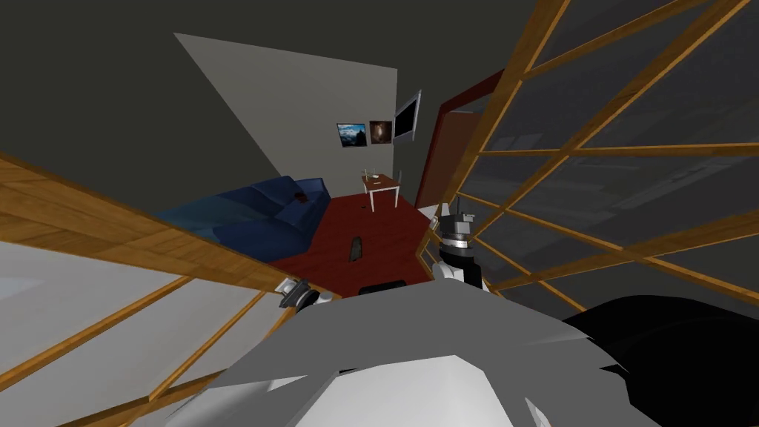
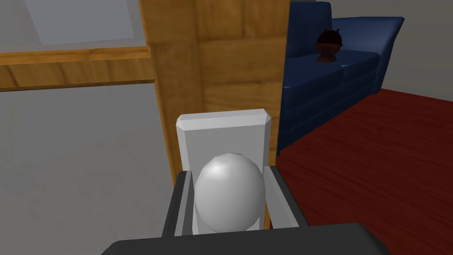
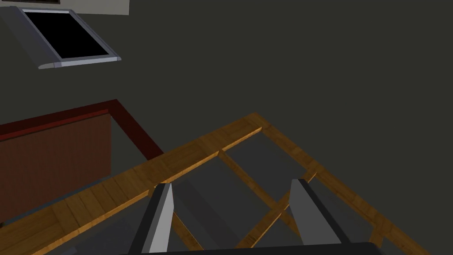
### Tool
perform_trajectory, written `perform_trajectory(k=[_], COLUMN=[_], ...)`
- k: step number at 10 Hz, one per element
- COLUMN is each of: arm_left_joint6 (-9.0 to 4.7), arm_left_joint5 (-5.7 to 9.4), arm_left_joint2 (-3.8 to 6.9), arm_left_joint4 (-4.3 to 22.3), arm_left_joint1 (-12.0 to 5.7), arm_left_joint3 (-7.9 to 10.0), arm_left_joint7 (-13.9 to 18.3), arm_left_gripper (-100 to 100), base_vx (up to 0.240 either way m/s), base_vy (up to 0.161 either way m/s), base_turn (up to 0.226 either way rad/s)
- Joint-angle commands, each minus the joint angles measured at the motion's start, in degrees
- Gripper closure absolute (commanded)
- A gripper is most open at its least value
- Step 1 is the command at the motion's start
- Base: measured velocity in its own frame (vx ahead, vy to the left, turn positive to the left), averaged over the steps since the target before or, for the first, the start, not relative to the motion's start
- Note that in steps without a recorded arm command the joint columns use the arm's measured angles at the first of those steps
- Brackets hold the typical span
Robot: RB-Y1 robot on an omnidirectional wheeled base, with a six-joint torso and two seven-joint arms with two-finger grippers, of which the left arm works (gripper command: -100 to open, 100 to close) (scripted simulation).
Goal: Push the door open
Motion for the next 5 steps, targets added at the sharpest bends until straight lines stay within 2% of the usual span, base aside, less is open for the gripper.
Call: perform_trajectory(k=[1,2,3,5], arm_left_joint6=[-0.46,0.09,-0.21,-0.46], arm_left_joint5=[0.81,0.5,1.3,2.04], arm_left_joint2=[0.22,-0.06,0.51,0.82], arm_left_joint4=[0.26,-0.4,-0.37,-0.24], arm_left_joint1=[-0.17,0.34,0.53,0.69], arm_left_joint3=[1.19,0.65,1.71,2.6], arm_left_joint7=[-0.08,-0.17,-0.3,-0.42], arm_left_gripper=[100,100,100,100], base_vx=[0.202,0.088,0.104,0.18], base_vy=[0.094,0.048,0.07,0.099], base_turn=[0.061,0.029,0.034,0.053])
